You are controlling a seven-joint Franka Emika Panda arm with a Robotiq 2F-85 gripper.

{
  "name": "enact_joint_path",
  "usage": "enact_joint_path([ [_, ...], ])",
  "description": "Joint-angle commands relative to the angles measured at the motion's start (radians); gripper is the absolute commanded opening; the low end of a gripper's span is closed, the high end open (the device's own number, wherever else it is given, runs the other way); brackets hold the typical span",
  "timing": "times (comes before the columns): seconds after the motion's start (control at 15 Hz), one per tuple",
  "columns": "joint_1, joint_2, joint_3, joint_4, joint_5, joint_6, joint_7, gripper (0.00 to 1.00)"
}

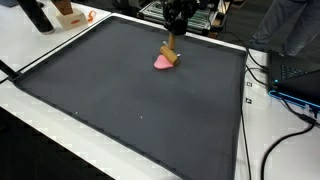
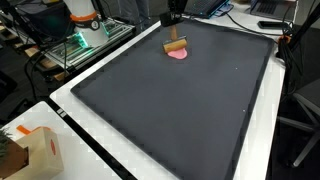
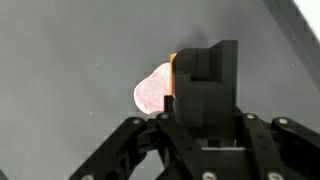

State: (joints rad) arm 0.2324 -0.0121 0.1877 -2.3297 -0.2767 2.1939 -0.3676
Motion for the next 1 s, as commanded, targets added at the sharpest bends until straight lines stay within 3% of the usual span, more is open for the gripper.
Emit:
enact_joint_path([
  [0.0,-0.005,0.068,0.013,0.02,-0.035,0.007,0.013,0.23],
  [0.93,-0.017,0.143,0.004,0.049,-0.106,0.036,0.06,0.23],
])
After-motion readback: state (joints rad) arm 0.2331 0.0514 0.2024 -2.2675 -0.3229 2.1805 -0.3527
